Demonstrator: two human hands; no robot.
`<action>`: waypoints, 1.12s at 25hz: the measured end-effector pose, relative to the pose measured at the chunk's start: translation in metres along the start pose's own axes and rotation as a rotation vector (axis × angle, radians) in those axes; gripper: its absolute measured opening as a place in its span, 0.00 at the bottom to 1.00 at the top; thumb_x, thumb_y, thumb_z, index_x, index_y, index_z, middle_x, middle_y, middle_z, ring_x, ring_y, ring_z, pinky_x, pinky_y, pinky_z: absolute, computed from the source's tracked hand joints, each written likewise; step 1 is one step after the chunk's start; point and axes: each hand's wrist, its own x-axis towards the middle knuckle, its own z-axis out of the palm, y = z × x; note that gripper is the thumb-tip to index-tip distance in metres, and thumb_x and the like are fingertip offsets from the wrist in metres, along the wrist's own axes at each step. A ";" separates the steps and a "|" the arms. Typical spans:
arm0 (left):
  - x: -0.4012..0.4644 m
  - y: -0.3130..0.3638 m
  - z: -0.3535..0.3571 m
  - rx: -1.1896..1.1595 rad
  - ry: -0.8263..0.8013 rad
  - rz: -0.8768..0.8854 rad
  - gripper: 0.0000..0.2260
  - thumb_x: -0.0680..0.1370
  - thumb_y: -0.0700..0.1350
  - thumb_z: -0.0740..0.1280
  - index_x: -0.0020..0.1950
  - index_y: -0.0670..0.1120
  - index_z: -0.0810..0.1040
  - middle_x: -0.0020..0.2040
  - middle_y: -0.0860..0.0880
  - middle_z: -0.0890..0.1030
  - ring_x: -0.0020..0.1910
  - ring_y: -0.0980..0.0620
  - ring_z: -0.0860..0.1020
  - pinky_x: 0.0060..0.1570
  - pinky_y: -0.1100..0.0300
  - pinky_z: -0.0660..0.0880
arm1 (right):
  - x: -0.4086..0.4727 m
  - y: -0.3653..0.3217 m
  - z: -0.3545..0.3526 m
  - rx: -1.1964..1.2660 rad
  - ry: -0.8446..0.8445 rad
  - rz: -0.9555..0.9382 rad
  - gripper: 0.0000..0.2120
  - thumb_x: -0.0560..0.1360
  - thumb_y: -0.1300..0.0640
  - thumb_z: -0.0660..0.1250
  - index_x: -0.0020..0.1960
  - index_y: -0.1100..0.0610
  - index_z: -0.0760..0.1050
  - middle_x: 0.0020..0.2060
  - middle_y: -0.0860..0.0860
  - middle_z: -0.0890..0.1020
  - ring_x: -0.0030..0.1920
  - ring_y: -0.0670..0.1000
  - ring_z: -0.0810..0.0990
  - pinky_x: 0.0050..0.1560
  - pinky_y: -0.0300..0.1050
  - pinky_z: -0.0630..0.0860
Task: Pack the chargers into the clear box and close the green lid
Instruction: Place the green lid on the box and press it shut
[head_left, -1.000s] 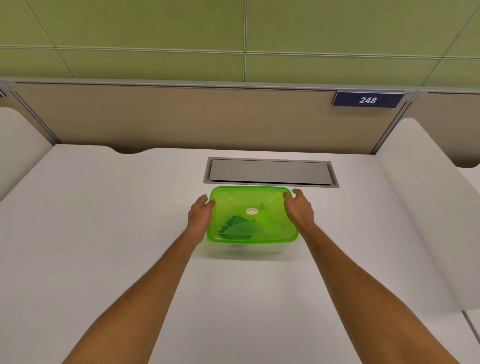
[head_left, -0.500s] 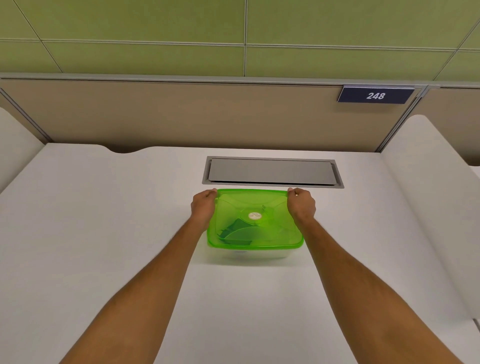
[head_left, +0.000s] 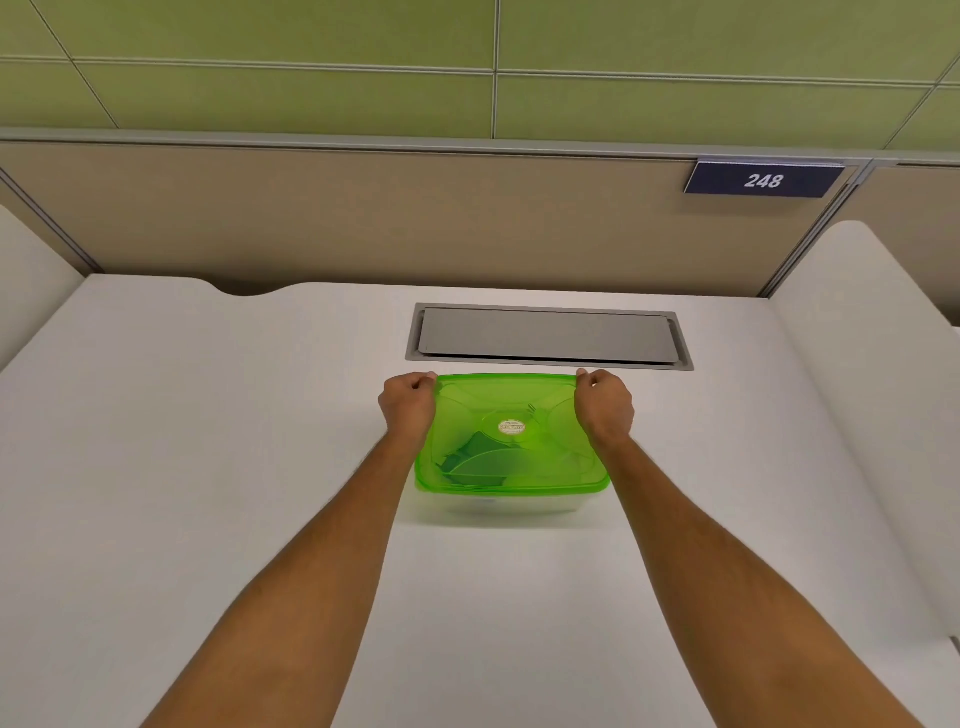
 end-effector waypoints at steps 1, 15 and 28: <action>-0.001 0.000 0.000 -0.015 0.008 0.005 0.08 0.76 0.43 0.67 0.48 0.40 0.84 0.40 0.45 0.81 0.38 0.49 0.75 0.42 0.62 0.69 | 0.000 0.000 0.000 -0.004 0.001 -0.005 0.19 0.80 0.48 0.56 0.46 0.61 0.79 0.48 0.60 0.82 0.49 0.62 0.80 0.45 0.46 0.69; -0.011 -0.010 -0.026 0.246 -0.049 0.094 0.20 0.79 0.56 0.58 0.47 0.40 0.78 0.49 0.39 0.82 0.51 0.39 0.78 0.48 0.53 0.71 | -0.021 0.014 -0.034 -0.171 -0.099 0.073 0.34 0.77 0.33 0.46 0.53 0.59 0.78 0.54 0.61 0.81 0.56 0.62 0.78 0.51 0.51 0.70; -0.088 -0.048 -0.045 0.454 -0.100 0.091 0.24 0.80 0.60 0.51 0.39 0.42 0.71 0.45 0.35 0.81 0.47 0.36 0.77 0.47 0.47 0.74 | -0.098 0.048 -0.036 -0.386 -0.048 0.085 0.40 0.75 0.30 0.43 0.48 0.61 0.79 0.48 0.61 0.82 0.49 0.62 0.79 0.42 0.49 0.68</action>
